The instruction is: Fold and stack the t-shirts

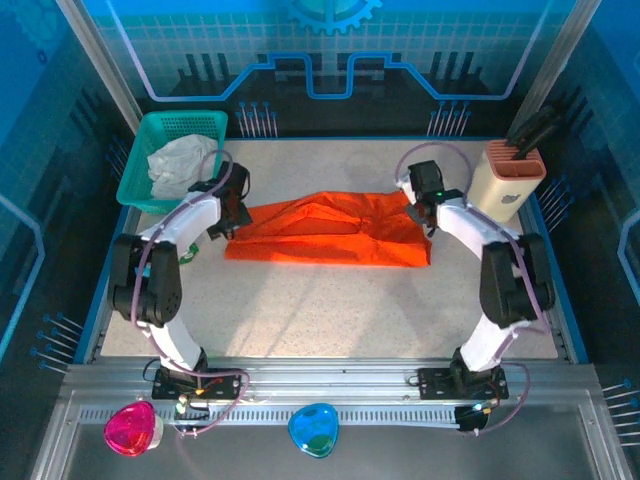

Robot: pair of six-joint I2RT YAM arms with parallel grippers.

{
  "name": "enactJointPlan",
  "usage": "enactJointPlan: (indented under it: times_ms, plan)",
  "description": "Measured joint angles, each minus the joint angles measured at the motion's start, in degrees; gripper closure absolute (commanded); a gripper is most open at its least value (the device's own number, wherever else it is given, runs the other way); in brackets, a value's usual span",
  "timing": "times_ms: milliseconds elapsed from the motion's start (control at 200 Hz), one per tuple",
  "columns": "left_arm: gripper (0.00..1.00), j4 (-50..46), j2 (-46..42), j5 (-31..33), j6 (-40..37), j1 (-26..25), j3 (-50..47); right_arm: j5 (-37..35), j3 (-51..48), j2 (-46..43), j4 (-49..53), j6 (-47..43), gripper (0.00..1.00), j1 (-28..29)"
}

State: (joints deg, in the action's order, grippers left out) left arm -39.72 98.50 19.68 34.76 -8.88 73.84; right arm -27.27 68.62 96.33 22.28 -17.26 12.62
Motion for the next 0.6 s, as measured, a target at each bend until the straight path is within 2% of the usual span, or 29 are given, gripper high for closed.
enactJointPlan:
  times_ms: [60,160,315,375,485,601]
  plan:
    - [0.39,-0.98,-0.85,-0.37,-0.72,-0.31,3.78,2.78,2.21,-3.89,5.55,8.9,0.71,-0.2]
    - [0.54,-2.25,1.33,-1.73,-2.45,-0.5,10.86,10.97,3.37,-9.62,10.64,21.77,0.78,-0.7]
    - [0.74,-2.91,12.31,-4.31,-4.33,-0.5,19.91,23.91,-6.62,-16.17,11.58,36.02,0.94,-0.7]
    - [0.78,-3.26,17.0,-5.03,-4.94,-0.5,21.81,27.43,-11.04,-16.61,11.63,40.13,1.0,-0.68]
    - [0.8,-4.28,23.45,-6.25,-5.57,-0.52,23.23,30.18,-14.1,-14.88,12.09,45.0,1.0,-0.7]
    - [0.81,-5.51,26.03,-6.97,-6.32,-0.52,23.23,31.04,-13.9,-10.84,10.43,47.34,1.0,-1.05]
